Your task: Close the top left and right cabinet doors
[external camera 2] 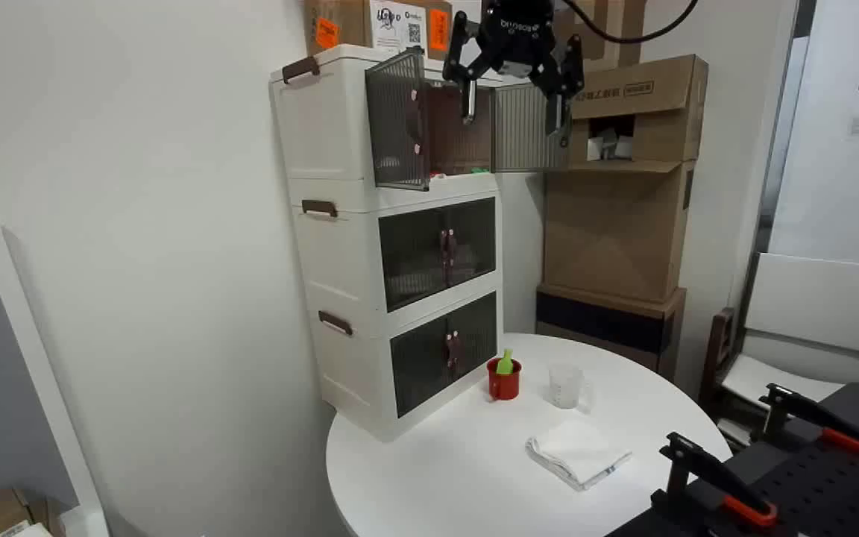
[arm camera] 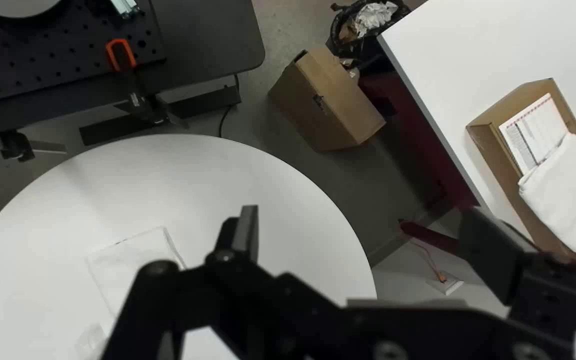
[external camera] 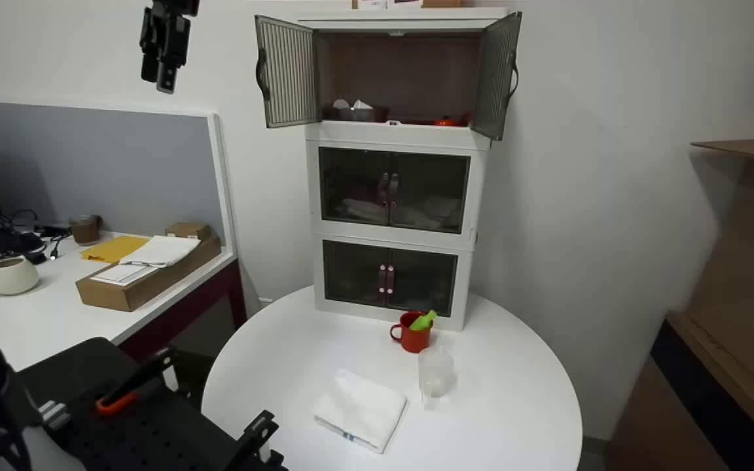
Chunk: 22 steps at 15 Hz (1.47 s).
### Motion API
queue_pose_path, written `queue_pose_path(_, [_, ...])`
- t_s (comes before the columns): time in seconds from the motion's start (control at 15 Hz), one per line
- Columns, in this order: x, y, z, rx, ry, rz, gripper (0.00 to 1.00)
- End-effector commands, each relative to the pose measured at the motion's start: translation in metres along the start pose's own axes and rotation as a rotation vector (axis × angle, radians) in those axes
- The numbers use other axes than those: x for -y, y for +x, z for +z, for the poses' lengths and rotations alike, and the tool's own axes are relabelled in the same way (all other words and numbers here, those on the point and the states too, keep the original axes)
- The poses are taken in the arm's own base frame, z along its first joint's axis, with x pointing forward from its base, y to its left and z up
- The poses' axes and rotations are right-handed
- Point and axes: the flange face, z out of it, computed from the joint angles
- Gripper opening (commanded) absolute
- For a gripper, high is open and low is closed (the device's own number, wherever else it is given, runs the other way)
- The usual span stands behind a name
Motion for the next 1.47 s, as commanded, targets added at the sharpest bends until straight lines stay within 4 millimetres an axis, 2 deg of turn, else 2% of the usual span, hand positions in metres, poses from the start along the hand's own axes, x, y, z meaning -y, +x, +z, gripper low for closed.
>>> queue_pose_path(0.0, [0.0,0.0,-0.001,0.0,0.0,0.0,1.0])
queue_pose_path(0.33, [-0.01,0.007,-0.031,-0.059,-0.014,0.006,1.0])
queue_pose_path(0.53, [-0.021,0.013,-0.061,-0.134,0.018,0.029,1.0])
queue_pose_path(0.67, [-0.022,0.019,-0.081,-0.186,0.065,0.044,1.0])
queue_pose_path(1.0, [-0.003,0.042,-0.125,-0.329,0.14,0.054,1.0])
queue_pose_path(1.4, [0.026,0.087,-0.142,-0.432,0.082,0.023,1.0])
